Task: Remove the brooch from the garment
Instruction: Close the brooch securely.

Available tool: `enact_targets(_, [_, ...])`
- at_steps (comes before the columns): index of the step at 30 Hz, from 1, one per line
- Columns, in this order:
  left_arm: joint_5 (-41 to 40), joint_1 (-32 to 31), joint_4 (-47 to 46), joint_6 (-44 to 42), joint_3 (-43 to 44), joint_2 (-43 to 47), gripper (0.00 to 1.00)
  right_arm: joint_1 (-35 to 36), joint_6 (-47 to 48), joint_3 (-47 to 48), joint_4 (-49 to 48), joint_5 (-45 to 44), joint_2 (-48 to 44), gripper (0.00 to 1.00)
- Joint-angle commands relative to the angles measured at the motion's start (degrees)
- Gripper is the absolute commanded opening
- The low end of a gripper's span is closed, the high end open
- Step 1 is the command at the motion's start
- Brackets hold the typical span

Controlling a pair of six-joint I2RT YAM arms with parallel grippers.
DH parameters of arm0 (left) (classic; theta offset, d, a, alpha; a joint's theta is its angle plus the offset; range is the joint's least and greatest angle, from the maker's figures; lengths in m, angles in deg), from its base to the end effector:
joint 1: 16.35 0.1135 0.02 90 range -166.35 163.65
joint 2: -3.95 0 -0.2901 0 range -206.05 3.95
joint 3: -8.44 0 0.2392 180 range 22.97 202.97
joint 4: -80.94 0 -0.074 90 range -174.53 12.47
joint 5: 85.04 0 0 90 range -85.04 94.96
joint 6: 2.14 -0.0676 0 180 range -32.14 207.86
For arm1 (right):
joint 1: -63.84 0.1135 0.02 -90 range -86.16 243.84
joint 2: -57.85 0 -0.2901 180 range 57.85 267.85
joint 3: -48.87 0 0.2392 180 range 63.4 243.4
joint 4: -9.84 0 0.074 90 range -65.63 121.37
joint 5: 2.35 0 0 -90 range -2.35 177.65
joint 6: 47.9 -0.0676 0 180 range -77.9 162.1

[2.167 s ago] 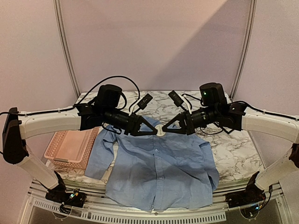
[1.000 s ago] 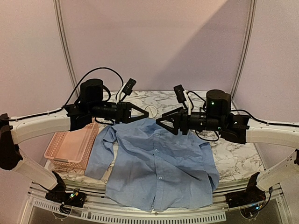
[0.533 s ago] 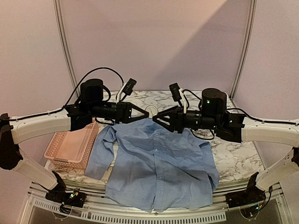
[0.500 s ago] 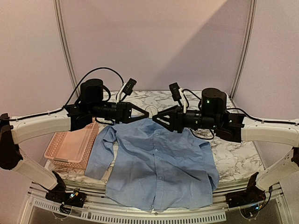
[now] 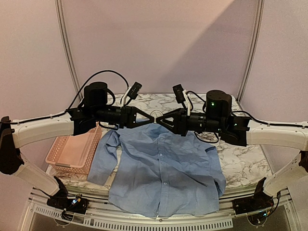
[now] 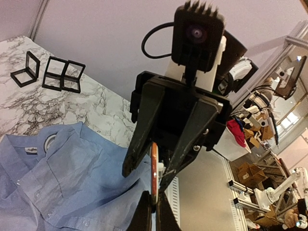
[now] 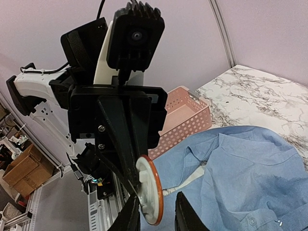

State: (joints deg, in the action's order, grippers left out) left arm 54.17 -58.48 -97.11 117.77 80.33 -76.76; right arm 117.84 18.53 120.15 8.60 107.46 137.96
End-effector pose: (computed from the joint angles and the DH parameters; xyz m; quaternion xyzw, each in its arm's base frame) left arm 0.2072 -0.2564 0.3410 0.3385 0.6682 -0.6003 0.2803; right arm 0.1830 0.2909 0.3444 -0.3039 0.6854 0.5074 0.4248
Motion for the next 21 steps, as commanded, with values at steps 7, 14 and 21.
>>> enact_targets(7, [2.23, -1.19, 0.19, -2.22, -0.23, -0.52, 0.0, 0.34, -0.47, 1.41, -1.12, 0.93, 0.65, 0.17])
enact_targets(14, [2.31, -1.51, 0.36, -2.69, -0.22, -0.42, 0.0, 0.38, -0.77, 1.49, -0.76, 1.02, 0.87, 0.09])
enact_targets(21, [2.9, -1.85, 0.54, -3.1, -0.23, -0.46, 0.0, 0.37, -0.95, 2.02, -0.04, 2.15, 1.52, 0.06])
